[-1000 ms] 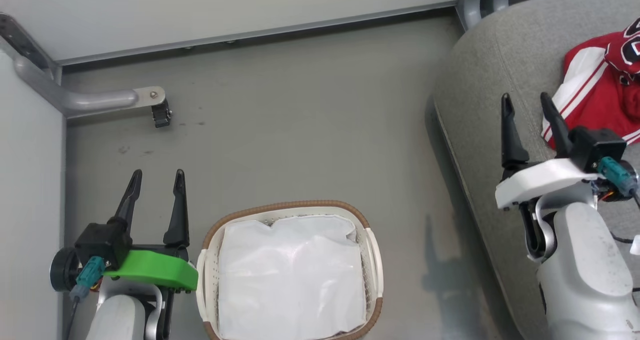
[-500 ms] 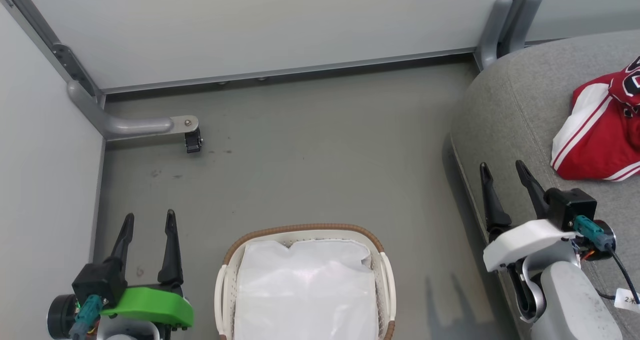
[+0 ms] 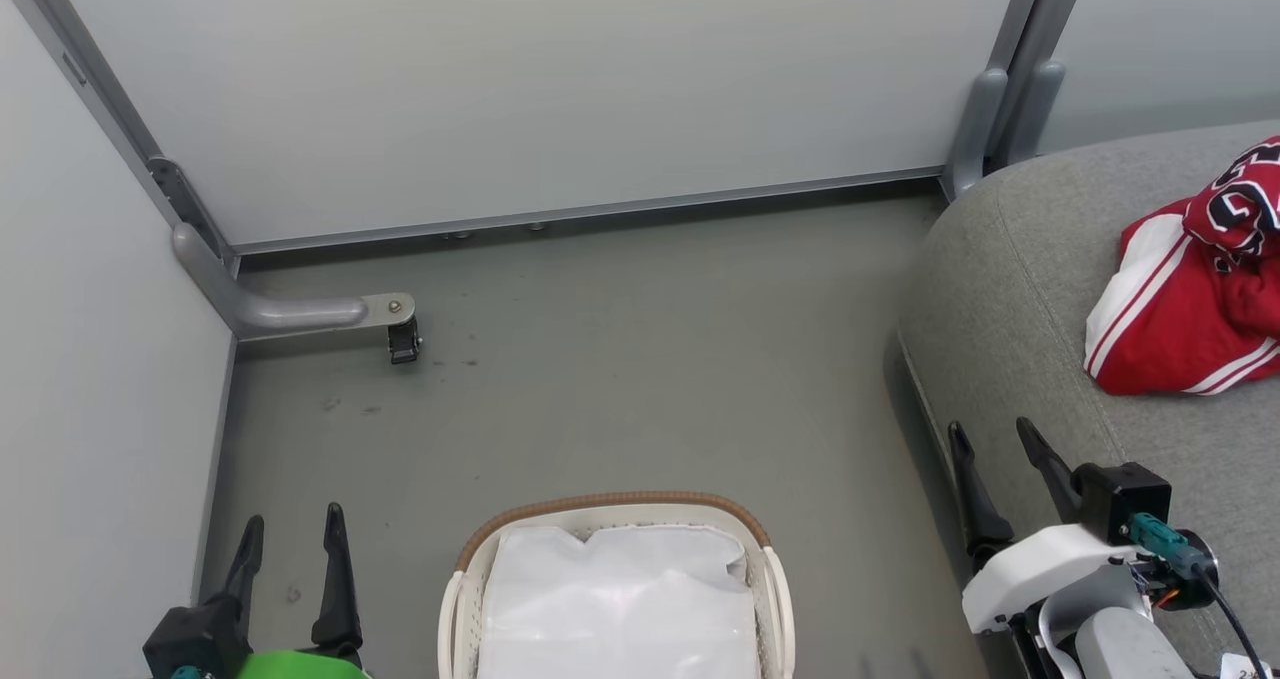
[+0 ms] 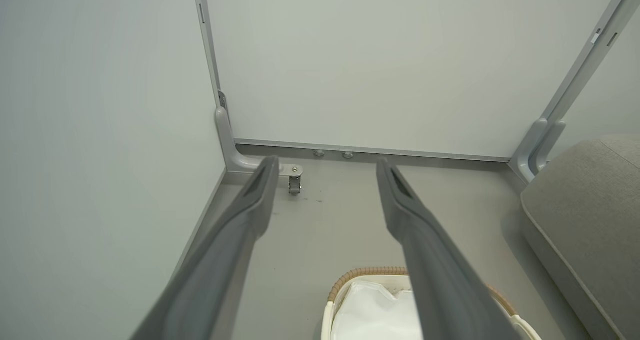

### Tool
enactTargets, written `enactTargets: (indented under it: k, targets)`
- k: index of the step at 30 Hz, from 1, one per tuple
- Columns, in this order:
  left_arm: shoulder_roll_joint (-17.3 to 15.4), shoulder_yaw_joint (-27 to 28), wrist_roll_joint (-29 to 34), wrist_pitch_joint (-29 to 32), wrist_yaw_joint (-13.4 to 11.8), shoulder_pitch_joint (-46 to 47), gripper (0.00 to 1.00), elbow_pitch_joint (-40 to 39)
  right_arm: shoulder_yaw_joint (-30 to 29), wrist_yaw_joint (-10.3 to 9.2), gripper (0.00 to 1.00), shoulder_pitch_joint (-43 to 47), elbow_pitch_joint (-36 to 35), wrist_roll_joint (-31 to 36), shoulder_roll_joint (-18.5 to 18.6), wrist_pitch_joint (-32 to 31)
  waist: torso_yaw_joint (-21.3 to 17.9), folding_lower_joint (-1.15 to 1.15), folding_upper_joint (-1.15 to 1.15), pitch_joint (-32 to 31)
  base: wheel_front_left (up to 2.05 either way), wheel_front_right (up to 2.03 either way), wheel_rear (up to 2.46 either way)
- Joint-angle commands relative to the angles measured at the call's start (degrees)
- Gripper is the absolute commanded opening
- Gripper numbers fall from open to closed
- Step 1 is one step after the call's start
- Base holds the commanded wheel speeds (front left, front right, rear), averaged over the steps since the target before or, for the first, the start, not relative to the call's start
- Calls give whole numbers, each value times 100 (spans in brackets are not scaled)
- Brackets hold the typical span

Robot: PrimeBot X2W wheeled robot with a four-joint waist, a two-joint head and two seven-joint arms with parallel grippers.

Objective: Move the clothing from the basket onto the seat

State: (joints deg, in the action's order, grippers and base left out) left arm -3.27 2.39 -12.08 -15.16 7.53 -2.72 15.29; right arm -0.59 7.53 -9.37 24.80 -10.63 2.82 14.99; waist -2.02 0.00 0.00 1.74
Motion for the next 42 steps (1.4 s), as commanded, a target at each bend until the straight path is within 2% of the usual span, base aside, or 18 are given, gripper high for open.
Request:
enactTargets:
  k: [1, 9, 10, 14, 29, 42]
  targets:
    - [4, 19, -35, 3, -10, -108, 100, -6, 14, -8, 100, 83, 15, -17, 26, 28, -18, 0, 0, -30, 0, 0, 0]
    - [25, -26, -127, 3, -10, -234, 100, 4, 129, -8, 100, 170, 95, -90, 24, 28, -50, 0, 0, -59, 0, 0, 0]
    - [25, -37, -140, 0, 0, -163, 0, 9, 124, 0, 0, 90, 92, -69, 0, -1, -49, 0, 0, -60, 0, 0, 0]
    - [50, -56, -240, 28, 1, -151, 0, 166, 98, 0, 0, 141, 242, -158, -39, -55, -48, 0, 0, -62, 0, 0, 0]
    - [46, 43, -1808, 459, 0, 73, 0, 99, -36, -1, 0, 182, -42, -1776, -27, -473, -17, 0, 0, -74, 0, 0, 0]
    - [43, 111, -2919, 767, -1, 233, 0, 51, -132, -2, 0, 211, -240, -2921, -18, -766, 8, 0, 0, -83, 0, 0, 0]
